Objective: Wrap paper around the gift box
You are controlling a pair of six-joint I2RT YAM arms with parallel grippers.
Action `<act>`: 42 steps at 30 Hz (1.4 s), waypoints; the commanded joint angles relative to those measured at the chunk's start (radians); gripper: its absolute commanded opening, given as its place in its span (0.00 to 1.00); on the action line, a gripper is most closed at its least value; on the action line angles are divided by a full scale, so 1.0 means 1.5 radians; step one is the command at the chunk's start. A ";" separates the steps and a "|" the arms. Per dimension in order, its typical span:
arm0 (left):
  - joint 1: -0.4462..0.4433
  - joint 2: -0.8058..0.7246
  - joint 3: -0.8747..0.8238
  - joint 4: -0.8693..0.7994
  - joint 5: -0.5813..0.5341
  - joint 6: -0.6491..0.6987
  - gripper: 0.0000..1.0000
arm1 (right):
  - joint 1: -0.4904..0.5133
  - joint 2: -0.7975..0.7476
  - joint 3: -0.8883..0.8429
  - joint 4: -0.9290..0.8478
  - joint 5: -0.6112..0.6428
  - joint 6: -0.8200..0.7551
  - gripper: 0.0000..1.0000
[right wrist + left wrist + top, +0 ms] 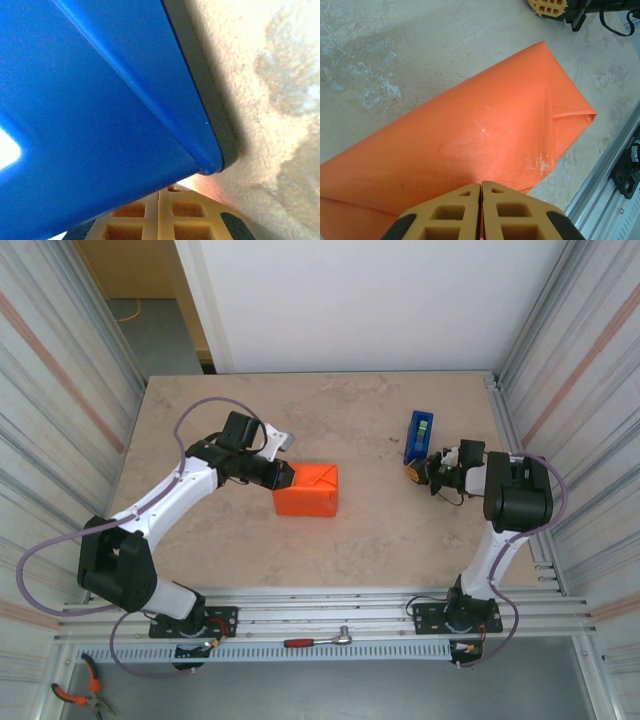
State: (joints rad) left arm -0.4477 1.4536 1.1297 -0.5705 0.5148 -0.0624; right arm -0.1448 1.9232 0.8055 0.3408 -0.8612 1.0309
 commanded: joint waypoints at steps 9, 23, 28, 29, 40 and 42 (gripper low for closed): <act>-0.019 0.026 -0.028 -0.048 -0.008 0.015 0.11 | 0.105 -0.227 0.034 -0.164 0.002 -0.029 0.00; -0.019 0.026 -0.028 -0.050 -0.007 0.017 0.11 | 0.449 -0.330 0.132 -0.250 0.182 0.022 0.00; -0.019 0.026 -0.028 -0.050 -0.007 0.016 0.11 | 0.515 -0.296 0.165 -0.244 0.205 0.029 0.00; -0.019 0.025 -0.028 -0.050 -0.009 0.017 0.11 | 0.522 -0.290 0.171 -0.244 0.207 0.029 0.00; -0.019 0.025 -0.028 -0.051 -0.009 0.016 0.11 | 0.542 -0.257 0.176 -0.230 0.210 0.038 0.00; -0.019 0.026 -0.027 -0.051 -0.009 0.016 0.10 | 0.542 -0.257 0.178 -0.231 0.210 0.037 0.00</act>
State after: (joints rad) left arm -0.4480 1.4536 1.1301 -0.5709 0.5140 -0.0551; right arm 0.6617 1.5333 1.0454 -0.0093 -0.5598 1.0698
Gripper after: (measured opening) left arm 0.106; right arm 0.061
